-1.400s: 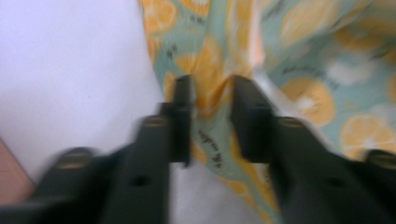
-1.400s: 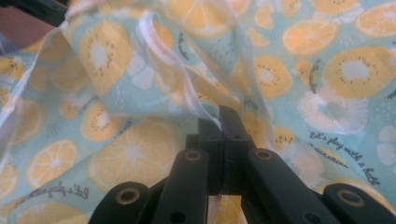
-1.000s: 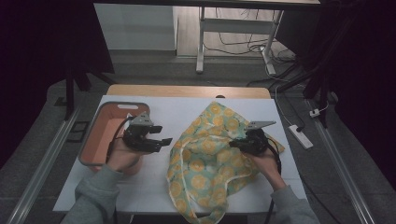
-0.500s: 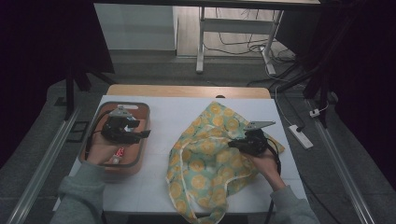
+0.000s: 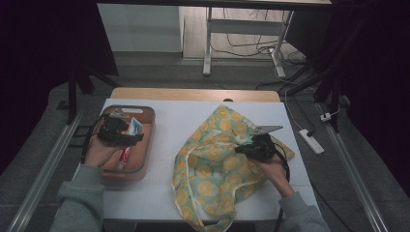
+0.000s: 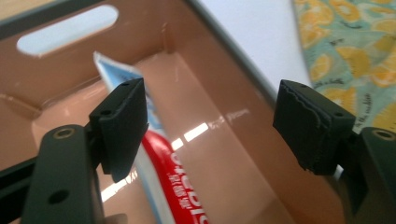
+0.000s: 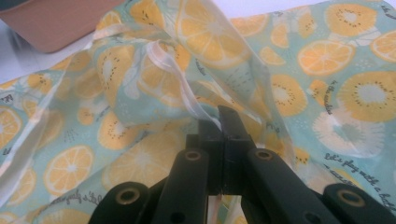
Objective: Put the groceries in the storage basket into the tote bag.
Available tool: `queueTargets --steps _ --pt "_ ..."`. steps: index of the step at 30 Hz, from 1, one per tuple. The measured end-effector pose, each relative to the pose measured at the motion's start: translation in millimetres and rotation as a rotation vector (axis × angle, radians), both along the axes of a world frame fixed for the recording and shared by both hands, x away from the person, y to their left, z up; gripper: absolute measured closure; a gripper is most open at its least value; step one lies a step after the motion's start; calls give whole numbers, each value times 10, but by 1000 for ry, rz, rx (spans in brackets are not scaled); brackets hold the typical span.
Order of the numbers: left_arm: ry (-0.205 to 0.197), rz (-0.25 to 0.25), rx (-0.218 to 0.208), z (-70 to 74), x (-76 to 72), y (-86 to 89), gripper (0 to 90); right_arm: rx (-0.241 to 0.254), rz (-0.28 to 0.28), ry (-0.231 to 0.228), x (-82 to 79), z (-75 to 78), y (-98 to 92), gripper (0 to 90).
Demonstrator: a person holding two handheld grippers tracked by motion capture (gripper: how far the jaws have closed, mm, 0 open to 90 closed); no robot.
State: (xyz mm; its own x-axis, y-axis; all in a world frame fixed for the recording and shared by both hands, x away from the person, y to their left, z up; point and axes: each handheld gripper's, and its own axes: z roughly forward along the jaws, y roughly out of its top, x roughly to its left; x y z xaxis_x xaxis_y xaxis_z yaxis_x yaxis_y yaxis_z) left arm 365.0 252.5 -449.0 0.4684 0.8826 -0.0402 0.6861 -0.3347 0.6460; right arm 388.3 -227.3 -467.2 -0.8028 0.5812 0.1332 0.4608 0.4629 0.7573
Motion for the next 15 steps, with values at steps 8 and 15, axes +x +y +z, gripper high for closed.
queueTargets --steps 8,15 --pt "37 67 12 -119 129 108 259 4 17 1 22 -24 29 891" --pt "64 94 29 -198 205 133 257 16 3 9 24 -29 -25 891"
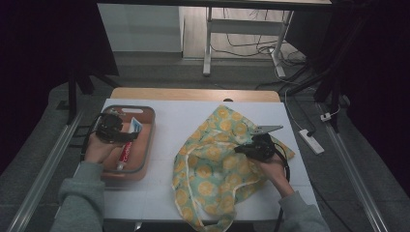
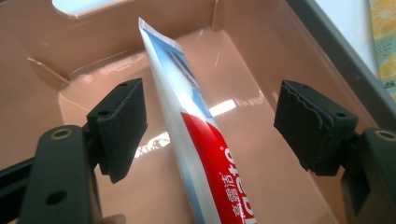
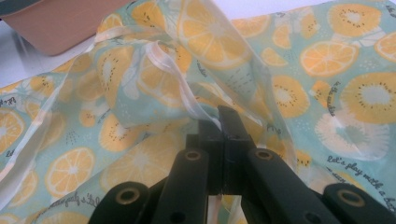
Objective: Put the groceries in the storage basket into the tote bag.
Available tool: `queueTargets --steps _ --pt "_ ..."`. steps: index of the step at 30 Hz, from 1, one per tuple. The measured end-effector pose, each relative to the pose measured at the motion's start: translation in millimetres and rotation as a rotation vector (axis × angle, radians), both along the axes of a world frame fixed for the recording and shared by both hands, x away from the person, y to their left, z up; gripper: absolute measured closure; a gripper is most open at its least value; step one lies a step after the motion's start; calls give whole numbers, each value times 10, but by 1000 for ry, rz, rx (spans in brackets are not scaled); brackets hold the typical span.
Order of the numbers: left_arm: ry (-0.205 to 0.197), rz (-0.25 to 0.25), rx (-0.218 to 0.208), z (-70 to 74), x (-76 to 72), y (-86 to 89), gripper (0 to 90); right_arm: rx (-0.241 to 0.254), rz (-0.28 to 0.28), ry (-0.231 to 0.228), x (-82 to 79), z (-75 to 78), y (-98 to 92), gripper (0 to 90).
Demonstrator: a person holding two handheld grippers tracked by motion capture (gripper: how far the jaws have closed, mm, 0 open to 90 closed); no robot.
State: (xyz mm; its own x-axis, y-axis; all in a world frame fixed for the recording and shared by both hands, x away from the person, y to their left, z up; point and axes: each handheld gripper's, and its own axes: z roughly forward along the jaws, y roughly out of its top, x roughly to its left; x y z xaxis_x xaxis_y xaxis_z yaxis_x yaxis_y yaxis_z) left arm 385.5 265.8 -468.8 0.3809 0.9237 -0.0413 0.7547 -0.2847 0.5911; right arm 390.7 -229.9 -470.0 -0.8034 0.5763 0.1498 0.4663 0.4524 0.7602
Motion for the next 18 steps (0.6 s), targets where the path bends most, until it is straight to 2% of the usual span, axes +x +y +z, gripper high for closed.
queueTargets --steps 10,13,18 --pt "56 18 10 -112 72 35 241 -3 -2 4 -4 -12 18 891" --pt "69 35 28 -145 85 36 224 -7 7 3 -10 -17 28 891" --pt "122 53 38 -230 120 24 216 -7 12 0 -28 -12 41 891"
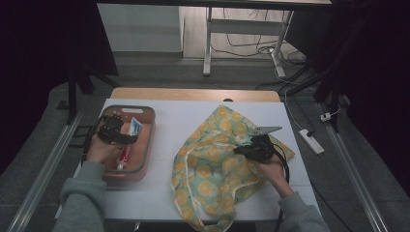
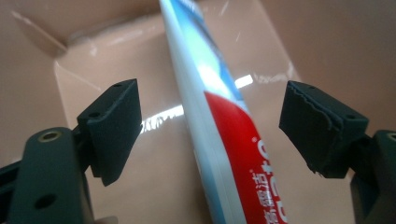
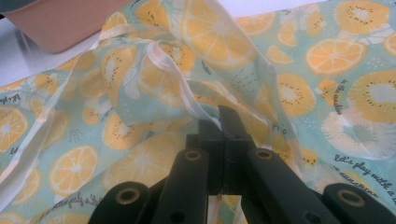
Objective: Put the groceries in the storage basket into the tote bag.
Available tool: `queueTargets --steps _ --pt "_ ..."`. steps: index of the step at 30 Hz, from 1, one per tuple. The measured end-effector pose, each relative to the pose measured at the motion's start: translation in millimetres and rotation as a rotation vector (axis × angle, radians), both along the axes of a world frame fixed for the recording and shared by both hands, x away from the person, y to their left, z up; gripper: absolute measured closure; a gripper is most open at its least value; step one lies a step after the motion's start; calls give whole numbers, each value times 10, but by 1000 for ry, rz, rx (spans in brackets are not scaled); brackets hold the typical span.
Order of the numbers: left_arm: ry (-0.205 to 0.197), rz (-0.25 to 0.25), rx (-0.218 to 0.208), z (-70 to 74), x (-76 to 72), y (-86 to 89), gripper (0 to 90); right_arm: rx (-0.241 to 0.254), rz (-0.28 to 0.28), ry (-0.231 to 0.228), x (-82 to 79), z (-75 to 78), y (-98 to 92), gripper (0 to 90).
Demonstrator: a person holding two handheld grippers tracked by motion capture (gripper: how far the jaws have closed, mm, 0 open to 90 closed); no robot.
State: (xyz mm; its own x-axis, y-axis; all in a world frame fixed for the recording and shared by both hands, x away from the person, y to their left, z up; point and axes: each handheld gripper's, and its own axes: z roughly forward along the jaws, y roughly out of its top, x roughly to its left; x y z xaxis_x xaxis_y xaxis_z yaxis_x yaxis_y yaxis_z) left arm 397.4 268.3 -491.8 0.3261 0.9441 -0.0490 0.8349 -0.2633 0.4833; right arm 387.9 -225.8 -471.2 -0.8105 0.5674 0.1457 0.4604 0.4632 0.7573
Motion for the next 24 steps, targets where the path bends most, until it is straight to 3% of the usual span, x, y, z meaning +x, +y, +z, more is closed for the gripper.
queueTargets --steps 8,10,12,13,18,24 --pt "85 18 45 -116 58 -64 256 -5 9 -11 -22 11 26 891" --pt "101 29 53 -141 76 -71 313 -10 7 -7 -19 3 23 891" --pt "116 11 25 -149 85 -63 399 -12 3 -7 -19 2 20 891" --pt "117 6 25 -148 84 -67 482 -12 2 -9 -20 5 19 891" --pt "131 2 26 -160 97 -54 617 -18 -5 -24 -25 27 12 891" --pt "120 -6 56 -148 100 -55 699 -21 -9 -27 -23 29 8 890"
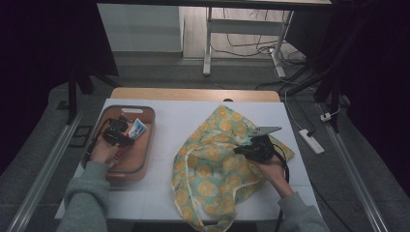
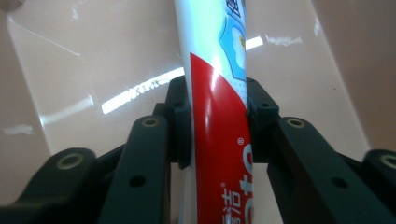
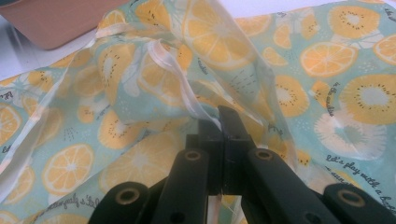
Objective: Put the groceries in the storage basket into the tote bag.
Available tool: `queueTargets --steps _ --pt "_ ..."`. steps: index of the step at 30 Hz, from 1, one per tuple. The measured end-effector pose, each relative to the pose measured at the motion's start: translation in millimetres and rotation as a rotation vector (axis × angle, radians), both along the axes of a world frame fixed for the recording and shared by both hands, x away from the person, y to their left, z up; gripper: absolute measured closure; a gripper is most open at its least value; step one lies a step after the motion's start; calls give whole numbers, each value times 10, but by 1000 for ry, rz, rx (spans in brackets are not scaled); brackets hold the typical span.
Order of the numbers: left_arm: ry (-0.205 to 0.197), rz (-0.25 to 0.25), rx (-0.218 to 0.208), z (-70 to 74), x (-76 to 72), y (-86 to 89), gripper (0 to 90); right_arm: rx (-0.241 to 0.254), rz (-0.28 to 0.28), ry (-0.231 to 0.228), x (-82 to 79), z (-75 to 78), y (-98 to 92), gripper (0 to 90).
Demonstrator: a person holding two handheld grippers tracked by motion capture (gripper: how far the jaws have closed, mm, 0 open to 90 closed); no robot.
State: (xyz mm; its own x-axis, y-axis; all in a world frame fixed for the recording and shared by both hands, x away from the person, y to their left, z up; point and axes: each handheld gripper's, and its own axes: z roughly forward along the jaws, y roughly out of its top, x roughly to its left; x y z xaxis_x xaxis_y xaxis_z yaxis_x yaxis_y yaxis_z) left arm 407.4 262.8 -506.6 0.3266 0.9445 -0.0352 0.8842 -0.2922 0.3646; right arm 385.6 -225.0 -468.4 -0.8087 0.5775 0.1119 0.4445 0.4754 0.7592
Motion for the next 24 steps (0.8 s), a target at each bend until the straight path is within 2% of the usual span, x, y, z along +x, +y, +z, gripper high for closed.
queueTargets --steps 8,11,13,16,18,22,24 --pt "-4 -8 -30 7 -14 82 724 9 4 -4 -17 17 7 890" --pt "-35 -6 -53 52 -34 125 727 15 6 -5 -19 24 11 890" --pt "-84 7 -52 125 -70 154 729 18 8 -6 -18 30 11 890" --pt "-168 13 -88 309 -149 220 730 18 6 -10 -12 35 5 890" --pt "-221 5 -139 460 -223 265 729 19 4 -9 -11 35 2 890" --pt "-318 -32 -277 737 -389 349 729 18 2 -12 -15 44 2 890" --pt "-368 -46 -327 855 -473 368 730 18 0 -13 -16 49 0 890"
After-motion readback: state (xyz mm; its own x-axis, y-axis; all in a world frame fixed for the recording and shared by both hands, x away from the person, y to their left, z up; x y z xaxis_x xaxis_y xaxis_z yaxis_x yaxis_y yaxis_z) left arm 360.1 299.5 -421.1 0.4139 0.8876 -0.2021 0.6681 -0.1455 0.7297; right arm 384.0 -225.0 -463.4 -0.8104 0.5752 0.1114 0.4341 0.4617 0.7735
